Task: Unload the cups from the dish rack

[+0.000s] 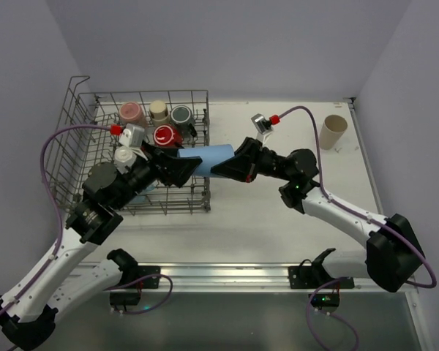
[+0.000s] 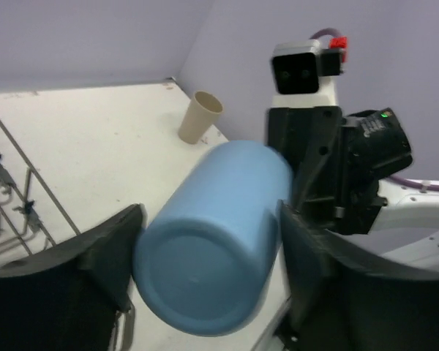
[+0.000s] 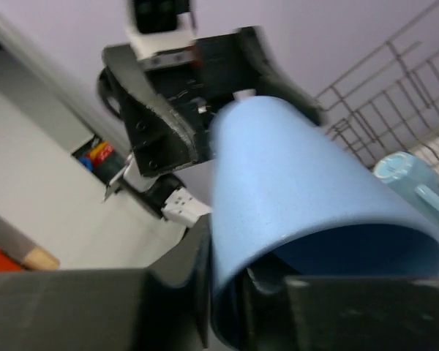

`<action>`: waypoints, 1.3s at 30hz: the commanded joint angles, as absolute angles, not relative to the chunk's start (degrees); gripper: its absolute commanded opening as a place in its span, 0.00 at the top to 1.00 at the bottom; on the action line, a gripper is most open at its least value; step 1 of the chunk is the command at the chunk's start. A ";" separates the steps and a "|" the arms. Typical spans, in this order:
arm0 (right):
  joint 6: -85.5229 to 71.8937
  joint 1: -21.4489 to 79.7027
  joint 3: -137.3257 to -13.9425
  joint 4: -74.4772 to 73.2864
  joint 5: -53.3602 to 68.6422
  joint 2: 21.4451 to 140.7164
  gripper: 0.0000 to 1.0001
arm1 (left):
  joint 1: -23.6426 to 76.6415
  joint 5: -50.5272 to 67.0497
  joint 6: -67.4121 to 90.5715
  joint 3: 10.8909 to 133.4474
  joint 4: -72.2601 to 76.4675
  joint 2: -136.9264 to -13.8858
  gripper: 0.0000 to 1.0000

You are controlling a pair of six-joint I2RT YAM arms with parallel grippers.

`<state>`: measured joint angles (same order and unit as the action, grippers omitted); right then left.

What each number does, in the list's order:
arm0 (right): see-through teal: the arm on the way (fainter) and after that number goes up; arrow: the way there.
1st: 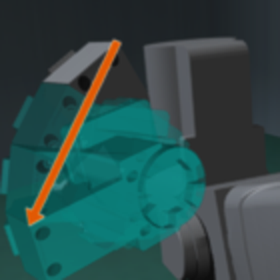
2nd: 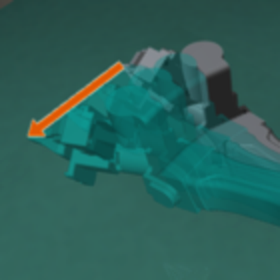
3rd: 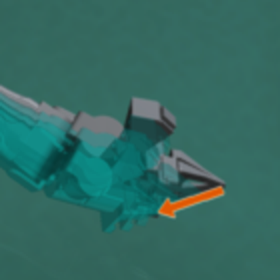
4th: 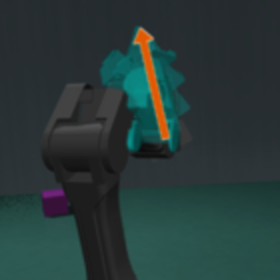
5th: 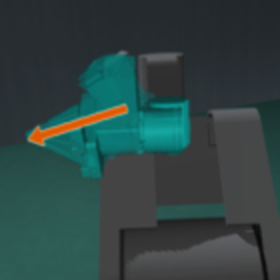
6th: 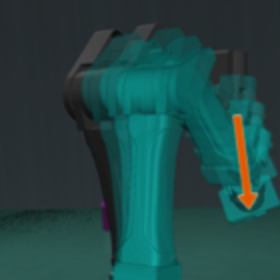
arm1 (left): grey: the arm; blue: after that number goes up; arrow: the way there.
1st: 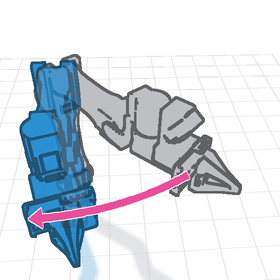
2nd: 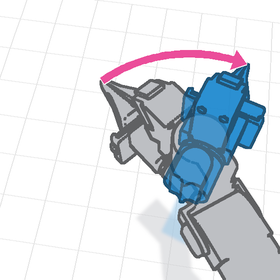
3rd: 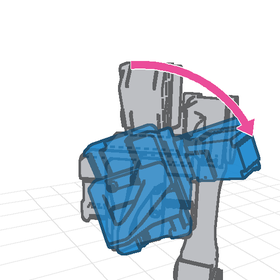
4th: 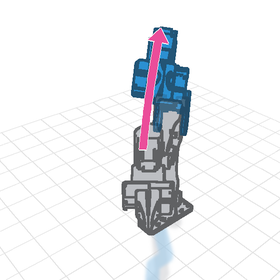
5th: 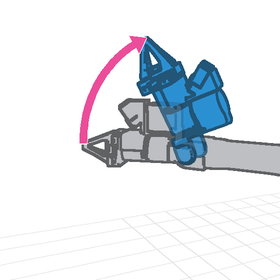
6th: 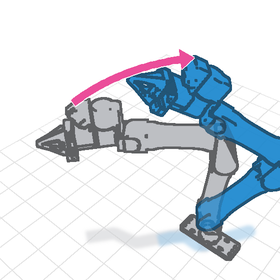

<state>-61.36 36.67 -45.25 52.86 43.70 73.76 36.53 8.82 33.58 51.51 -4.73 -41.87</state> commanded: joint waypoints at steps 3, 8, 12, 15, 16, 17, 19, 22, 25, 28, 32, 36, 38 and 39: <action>-63.82 37.09 -44.74 61.97 40.44 73.40 1.00 | 37.18 8.36 31.38 52.64 -4.03 -42.36 0.00; -54.16 31.65 -47.36 42.06 38.59 68.30 1.00 | 37.18 -1.82 23.67 57.21 -14.92 -41.23 0.00; -35.20 26.81 -57.19 9.56 26.23 63.02 1.00 | 37.09 -10.89 19.52 56.87 -21.61 -38.24 0.00; -19.73 23.39 -69.40 -19.24 3.66 65.12 1.00 | 37.09 -11.95 18.37 52.48 -22.50 -36.13 0.00; -18.03 20.77 -72.22 -22.21 -5.53 67.30 1.00 | 37.09 -11.69 18.11 50.12 -22.41 -35.86 0.00; -16.45 18.92 -75.73 -24.06 -8.15 68.19 1.00 | 37.09 -11.69 17.41 48.97 -22.41 -35.77 0.00; -13.55 13.39 -79.52 -29.34 -12.97 70.21 1.00 | 37.18 -12.21 16.70 46.68 -22.41 -35.68 0.00; -9.32 8.36 -89.51 -35.58 -17.57 75.22 1.00 | 37.09 -10.82 15.38 46.05 -22.41 -35.07 0.00; -6.42 5.55 -95.86 -39.98 -20.65 82.07 1.00 | 37.18 -8.98 14.68 45.36 -21.36 -33.75 0.00; -5.19 2.74 -99.48 -41.75 -21.36 88.58 1.00 | 37.09 -6.25 14.76 43.51 -19.43 -33.22 0.00; -5.10 0.27 -105.81 -44.55 -18.72 94.91 1.00 | 38.22 -5.97 14.85 43.42 -19.51 -33.66 0.00; -3.87 0.26 -111.77 -46.22 -18.11 102.01 1.00 | 41.12 -8.96 14.77 43.33 -20.13 -33.75 0.00; -3.78 -0.69 -113.02 -46.32 -17.58 103.96 1.00 | 41.48 -9.49 14.77 43.24 -20.21 -33.75 0.00; -3.78 -1.57 -113.64 -46.67 -17.32 104.84 1.00 | 41.75 -9.75 14.85 43.16 -20.30 -34.01 0.00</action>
<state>-5.69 -0.19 -108.16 -46.15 -17.10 103.18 40.62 -8.08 16.29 43.33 -21.96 -33.89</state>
